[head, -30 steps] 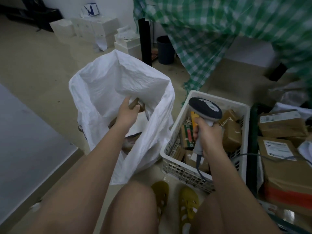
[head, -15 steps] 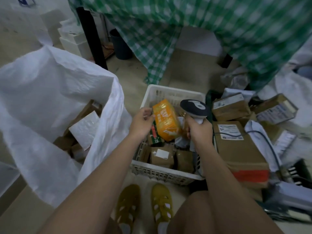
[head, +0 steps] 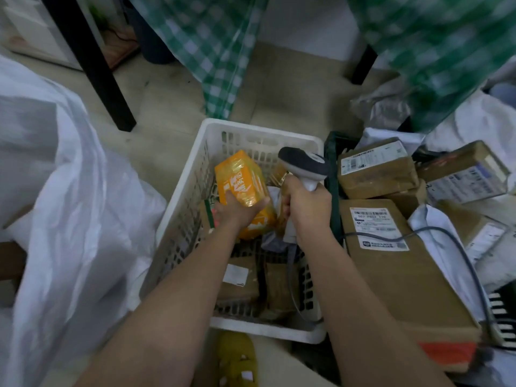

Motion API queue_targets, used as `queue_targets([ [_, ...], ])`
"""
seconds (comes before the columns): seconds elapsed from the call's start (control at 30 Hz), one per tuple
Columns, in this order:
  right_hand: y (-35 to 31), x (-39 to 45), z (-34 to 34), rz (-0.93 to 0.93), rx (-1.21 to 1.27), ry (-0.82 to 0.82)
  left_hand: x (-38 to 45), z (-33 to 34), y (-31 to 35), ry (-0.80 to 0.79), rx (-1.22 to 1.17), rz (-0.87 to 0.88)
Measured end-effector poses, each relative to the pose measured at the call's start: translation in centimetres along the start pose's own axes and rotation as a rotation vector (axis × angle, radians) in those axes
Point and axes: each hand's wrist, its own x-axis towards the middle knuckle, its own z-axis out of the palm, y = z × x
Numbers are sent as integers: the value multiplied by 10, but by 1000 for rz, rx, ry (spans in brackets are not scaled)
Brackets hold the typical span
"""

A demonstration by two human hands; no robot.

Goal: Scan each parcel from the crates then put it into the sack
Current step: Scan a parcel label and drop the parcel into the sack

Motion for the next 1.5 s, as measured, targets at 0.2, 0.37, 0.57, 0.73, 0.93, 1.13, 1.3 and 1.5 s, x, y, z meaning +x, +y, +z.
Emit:
queue_targets([
  [0.2,8,10,-7,24,43,-13,22,10,-9,-102,-6,-43],
  [0.37,3,-8,-4,1,59,-11,0,-24,-13,-90,-164,4],
  [0.57,-8,-54,-14,-18,84,-74,-79,-92,-2,-110,-241,119],
  [0.73,-19,-106,-36,-39,53,-97,-159,-138,-18,-137,-278,128],
  [0.93,-30,-177,-61,-144,12,-205,-233,-167,-46,-124,-332,120],
  [1.13,-43,-223,-58,-179,70,-281,-290,-189,-49,-74,-352,136],
  [1.3,-40,-231,-41,-90,174,-186,-306,-196,-54,43,-221,322],
  [1.5,-30,-231,-31,-33,226,-177,-294,-189,-72,144,-281,326],
])
